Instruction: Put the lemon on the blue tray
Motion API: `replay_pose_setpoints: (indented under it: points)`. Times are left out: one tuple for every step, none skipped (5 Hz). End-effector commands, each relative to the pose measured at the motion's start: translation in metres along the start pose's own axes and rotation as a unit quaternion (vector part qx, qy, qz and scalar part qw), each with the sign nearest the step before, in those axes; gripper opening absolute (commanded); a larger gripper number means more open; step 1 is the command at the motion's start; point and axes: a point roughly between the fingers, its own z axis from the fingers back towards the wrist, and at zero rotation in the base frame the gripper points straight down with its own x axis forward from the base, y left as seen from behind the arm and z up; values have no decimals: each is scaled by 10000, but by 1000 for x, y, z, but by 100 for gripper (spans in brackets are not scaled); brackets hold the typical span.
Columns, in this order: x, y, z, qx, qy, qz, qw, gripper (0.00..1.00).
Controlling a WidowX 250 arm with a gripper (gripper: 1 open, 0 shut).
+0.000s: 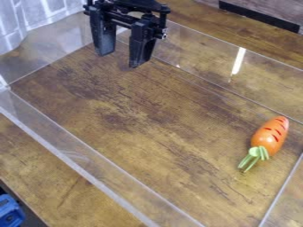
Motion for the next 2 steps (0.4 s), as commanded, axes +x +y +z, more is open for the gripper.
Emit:
replay_pose_setpoints:
  points:
    - [-6, -13, -10, -10, 101, -236, 9997, 100]
    - [-7, -16, -13, -46, 200, -128, 9997, 100]
